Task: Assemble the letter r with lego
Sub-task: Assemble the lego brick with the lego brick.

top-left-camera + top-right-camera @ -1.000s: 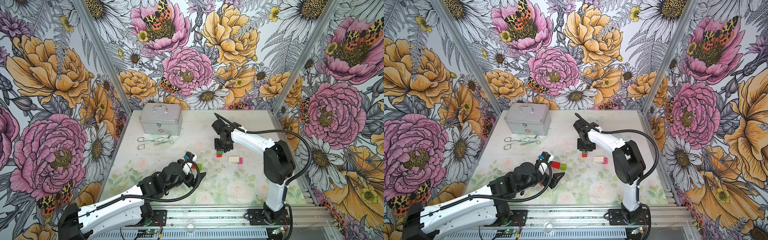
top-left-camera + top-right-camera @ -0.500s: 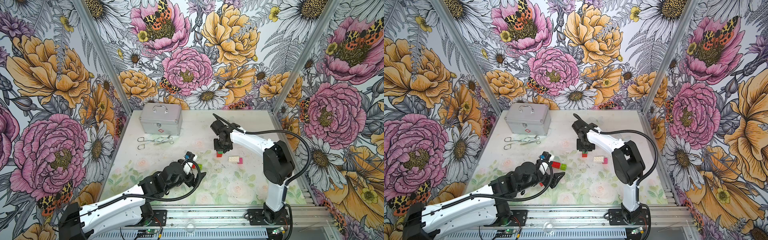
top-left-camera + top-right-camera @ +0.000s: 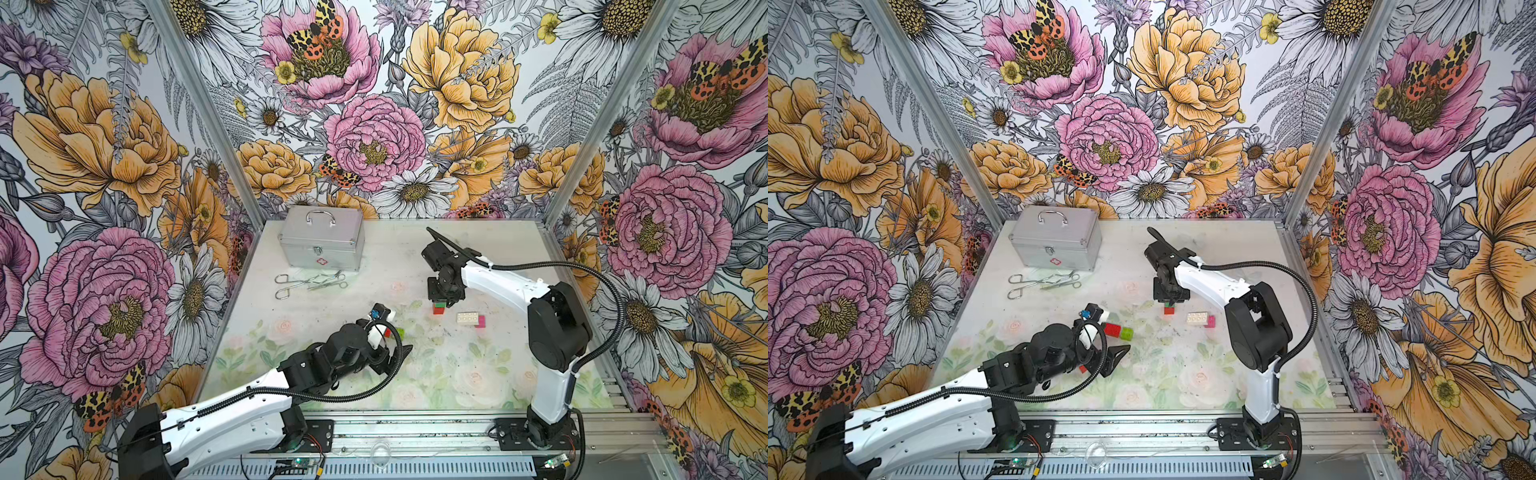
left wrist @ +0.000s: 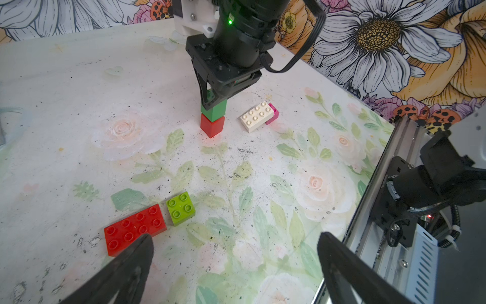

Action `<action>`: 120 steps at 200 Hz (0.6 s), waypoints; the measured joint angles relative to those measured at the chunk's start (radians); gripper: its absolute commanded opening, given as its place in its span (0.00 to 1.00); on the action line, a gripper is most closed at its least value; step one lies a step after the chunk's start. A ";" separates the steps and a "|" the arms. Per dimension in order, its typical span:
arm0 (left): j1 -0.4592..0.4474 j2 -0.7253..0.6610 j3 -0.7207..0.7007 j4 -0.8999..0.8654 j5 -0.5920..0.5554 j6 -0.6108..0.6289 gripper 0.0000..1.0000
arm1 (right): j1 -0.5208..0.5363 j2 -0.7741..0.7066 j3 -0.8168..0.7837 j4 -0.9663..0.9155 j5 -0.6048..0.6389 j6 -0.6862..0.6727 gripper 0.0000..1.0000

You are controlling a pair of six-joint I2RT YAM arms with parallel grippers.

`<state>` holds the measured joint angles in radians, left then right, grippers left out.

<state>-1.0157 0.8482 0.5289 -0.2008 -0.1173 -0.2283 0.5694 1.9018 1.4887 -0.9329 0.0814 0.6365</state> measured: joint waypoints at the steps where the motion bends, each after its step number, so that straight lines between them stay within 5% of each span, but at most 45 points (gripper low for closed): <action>1: 0.000 0.001 0.000 0.000 0.000 0.000 0.99 | 0.000 0.000 0.000 0.000 0.000 0.000 0.26; 120: 0.000 0.039 0.016 0.000 0.007 0.000 0.99 | 0.000 -0.029 -0.038 0.026 -0.015 -0.001 0.26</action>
<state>-1.0157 0.8871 0.5449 -0.2008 -0.1101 -0.2283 0.5690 1.8729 1.4509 -0.9073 0.0662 0.6357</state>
